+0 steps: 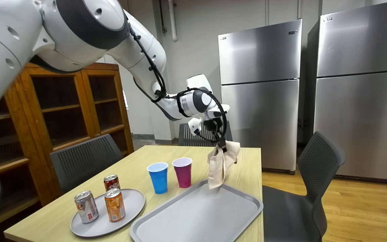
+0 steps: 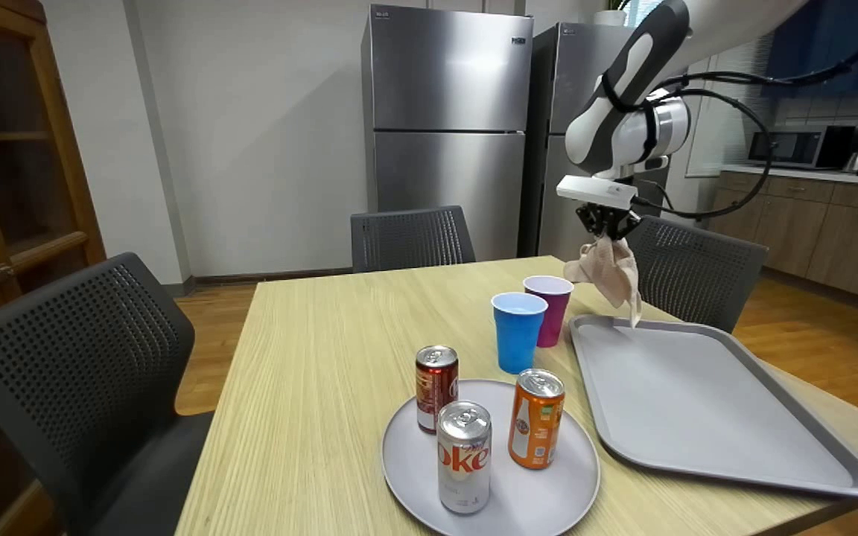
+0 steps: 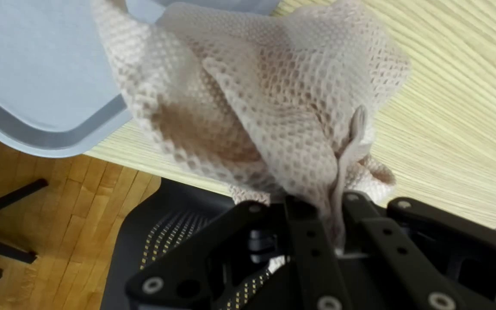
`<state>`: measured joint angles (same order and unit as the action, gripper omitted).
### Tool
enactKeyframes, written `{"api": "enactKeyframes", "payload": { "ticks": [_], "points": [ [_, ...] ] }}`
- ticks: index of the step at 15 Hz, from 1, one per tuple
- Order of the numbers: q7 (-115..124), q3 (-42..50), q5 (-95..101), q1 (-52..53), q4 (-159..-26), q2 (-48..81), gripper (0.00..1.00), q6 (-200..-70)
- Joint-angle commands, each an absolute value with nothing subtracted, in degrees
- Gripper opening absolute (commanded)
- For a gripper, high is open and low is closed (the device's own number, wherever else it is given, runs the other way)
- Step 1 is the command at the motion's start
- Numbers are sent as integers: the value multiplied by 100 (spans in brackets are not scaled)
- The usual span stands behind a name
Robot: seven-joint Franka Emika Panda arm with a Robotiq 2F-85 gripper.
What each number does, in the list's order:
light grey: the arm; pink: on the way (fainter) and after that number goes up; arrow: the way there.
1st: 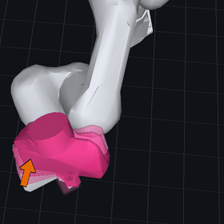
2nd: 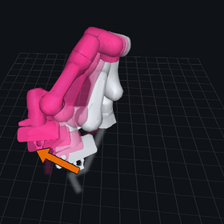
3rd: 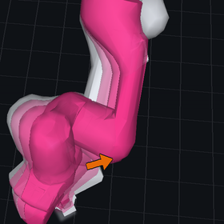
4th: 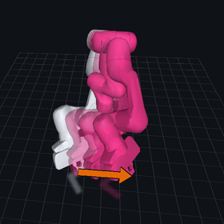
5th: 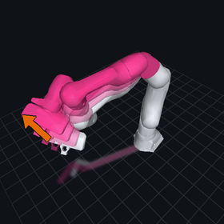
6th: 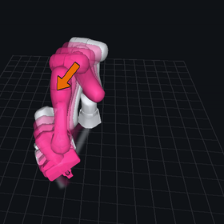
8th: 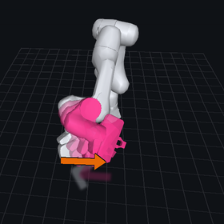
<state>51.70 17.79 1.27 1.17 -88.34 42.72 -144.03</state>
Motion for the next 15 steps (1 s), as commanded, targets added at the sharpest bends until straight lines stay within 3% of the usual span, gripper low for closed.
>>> {"api": "enactKeyframes", "payload": {
  "ticks": [1,15],
  "points": [
    [5426,1715,38,-3,-7944,4802,2,-14078],
    [6133,1668,112,-272,-5368,6318,2,-12986]
  ]
}}
